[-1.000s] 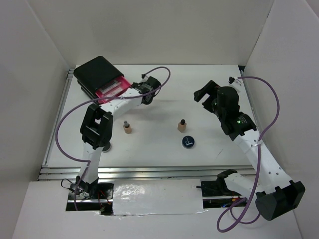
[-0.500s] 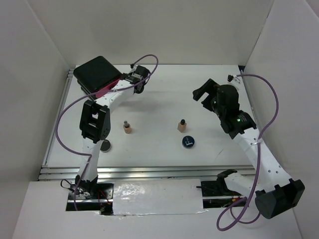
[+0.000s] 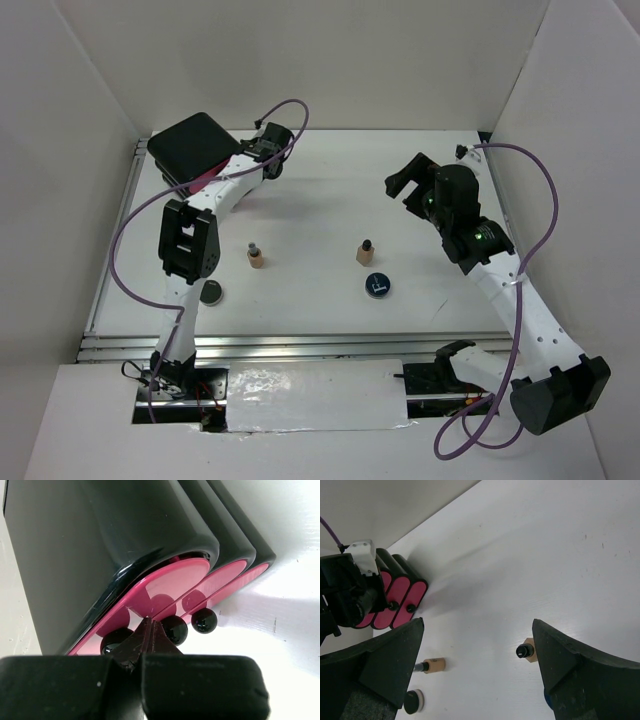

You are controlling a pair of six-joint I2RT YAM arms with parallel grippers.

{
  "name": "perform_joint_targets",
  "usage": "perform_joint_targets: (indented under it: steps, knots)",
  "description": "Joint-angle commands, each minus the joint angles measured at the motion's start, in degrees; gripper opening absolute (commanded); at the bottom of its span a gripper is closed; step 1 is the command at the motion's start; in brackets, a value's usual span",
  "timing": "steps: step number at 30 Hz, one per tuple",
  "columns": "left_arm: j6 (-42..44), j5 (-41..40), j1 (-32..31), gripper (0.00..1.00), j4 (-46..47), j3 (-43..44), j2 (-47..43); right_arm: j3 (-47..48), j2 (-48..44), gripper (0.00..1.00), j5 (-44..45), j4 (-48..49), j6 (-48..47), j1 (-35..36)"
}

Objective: Organize the makeup

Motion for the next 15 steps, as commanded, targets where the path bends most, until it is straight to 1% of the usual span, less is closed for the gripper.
perform_joint_targets:
  steps: [1, 3, 6, 12, 15]
  knots:
    - [0.7, -0.3, 0.8, 0.00, 0.8, 0.9, 0.0, 1.6, -0.2, 0.97, 0.7, 0.3, -0.8, -0.2]
    - [1.7, -1.4, 0.9, 0.02, 2.1, -0.5, -0.4, 1.2, -0.5, 0.98, 0.9, 0.3, -0.6, -0.2]
    - [0.9, -0.3, 1.7, 0.01, 1.7, -0.6, -0.8, 1.0, -0.9, 0.98, 0.8, 0.2, -0.8, -0.2]
    - [2.0, -0.1, 2.2, 0.03, 3.2, -1.9, -2.4, 0.1, -1.7, 0.98, 0.2, 0.3, -0.5, -0.2]
    - [2.2, 0.1, 2.2, 0.07, 3.2, -3.2, -3.3, -0.4, -2.2, 0.98, 0.2, 0.4, -0.5, -0.2]
